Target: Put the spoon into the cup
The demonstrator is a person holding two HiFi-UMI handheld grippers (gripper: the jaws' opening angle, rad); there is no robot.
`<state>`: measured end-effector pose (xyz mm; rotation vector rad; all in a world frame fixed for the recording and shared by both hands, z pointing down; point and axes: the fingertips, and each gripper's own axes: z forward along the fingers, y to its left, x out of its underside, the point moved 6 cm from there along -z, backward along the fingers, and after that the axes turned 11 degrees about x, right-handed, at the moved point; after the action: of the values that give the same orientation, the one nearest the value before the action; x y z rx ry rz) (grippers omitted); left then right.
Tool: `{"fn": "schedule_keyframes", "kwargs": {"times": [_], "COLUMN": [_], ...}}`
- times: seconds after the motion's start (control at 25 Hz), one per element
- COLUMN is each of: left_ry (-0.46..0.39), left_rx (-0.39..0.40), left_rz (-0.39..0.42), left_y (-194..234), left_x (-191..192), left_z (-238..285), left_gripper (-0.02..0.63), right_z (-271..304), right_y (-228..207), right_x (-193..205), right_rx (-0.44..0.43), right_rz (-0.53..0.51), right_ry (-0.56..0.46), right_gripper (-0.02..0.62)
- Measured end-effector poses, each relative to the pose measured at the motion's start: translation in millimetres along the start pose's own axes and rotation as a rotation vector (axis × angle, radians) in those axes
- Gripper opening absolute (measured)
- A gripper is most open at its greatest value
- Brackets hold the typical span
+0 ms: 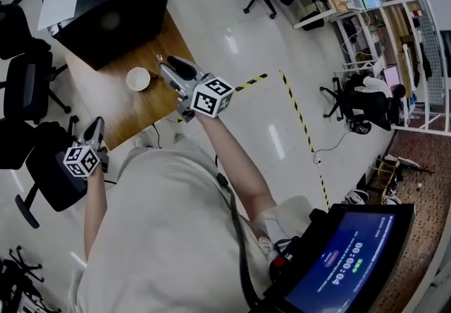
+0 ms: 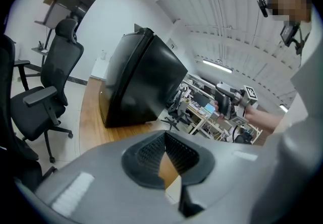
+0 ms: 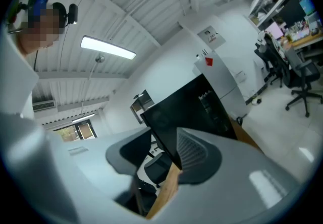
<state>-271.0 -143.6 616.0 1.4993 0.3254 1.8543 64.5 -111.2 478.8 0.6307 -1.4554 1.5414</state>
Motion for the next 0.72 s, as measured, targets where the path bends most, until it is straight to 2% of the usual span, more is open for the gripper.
{"fn": "schedule_keyframes", "kwargs": {"times": [0.2,0.32,0.48,0.72], "left_ry": [0.027,0.029,0.006,-0.019], "left_rx": [0.026,0.021,-0.013,-0.104], "left_rz": [-0.007,-0.004,-0.017,-0.027], "left_y": [8.6,13.7,17.3,10.9], "left_x": [14.3,22.1,27.7,25.9], "left_z": [-8.1,-4.0,-2.3,3.3], "left_gripper": [0.0,0.0,0.0,0.0], "right_z": [-8.2,-20.9,-33.6,-20.4], "right_y": [12.3,1.3,-31.4,-101.9], "right_x": [15.5,28.4,49.5,95.7], "right_rx": [0.039,0.078,0.152,0.255], "right_rz": [0.012,0.015,-0.009,-0.141], "right_ry": [0.021,0.053,0.124,0.294], "right_gripper": [0.144,0.143,0.143,0.143]}}
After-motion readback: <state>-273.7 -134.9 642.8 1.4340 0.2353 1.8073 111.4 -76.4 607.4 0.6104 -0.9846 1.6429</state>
